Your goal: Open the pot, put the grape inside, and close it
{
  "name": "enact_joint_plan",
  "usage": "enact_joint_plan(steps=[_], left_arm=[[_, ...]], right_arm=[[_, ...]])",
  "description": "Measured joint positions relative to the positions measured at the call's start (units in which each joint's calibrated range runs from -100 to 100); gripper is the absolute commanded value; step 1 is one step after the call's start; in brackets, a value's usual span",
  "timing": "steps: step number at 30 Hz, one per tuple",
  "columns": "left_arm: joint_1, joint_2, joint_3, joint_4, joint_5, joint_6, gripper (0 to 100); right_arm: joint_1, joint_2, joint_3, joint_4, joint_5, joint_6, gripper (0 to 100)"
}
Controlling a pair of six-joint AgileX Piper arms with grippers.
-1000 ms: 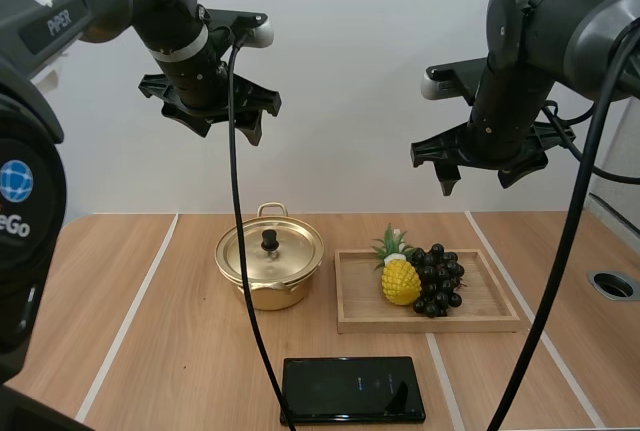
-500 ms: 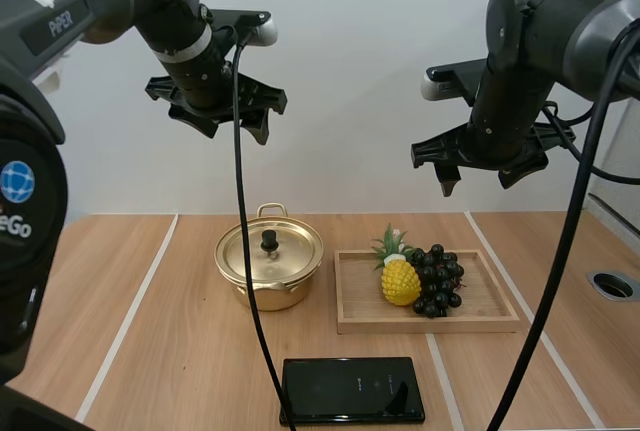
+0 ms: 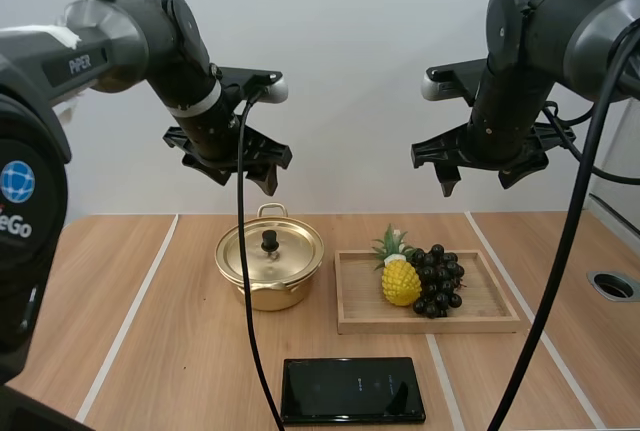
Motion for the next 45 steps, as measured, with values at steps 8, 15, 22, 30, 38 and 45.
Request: enact_joint_plan(steps=[8, 15, 22, 30, 38, 45], left_arm=[[0.00, 0.3, 11.3, -1.3, -17.0, 2.3, 100], [0.00, 0.3, 16.5, -3.9, -27.3, 7.5, 100], [0.00, 0.4, 18.3, -7.9, -31.4, 12.3, 100], [0.00, 6.4, 18.3, -8.3, -32.4, 12.5, 100], [0.00, 12.1, 18.3, -8.7, -36.4, 13.0, 100], [0.00, 12.3, 18.3, -11.1, -41.5, 15.1, 100]], right_arm=[[0.0, 0.0, 0.0, 0.0, 0.0, 0.0, 100], [0.0, 0.0, 0.0, 0.0, 0.0, 0.0, 100], [0.0, 0.0, 0.0, 0.0, 0.0, 0.0, 100], [0.0, 0.0, 0.0, 0.0, 0.0, 0.0, 100], [0.0, 0.0, 0.0, 0.0, 0.0, 0.0, 100], [0.0, 0.0, 0.0, 0.0, 0.0, 0.0, 100]])
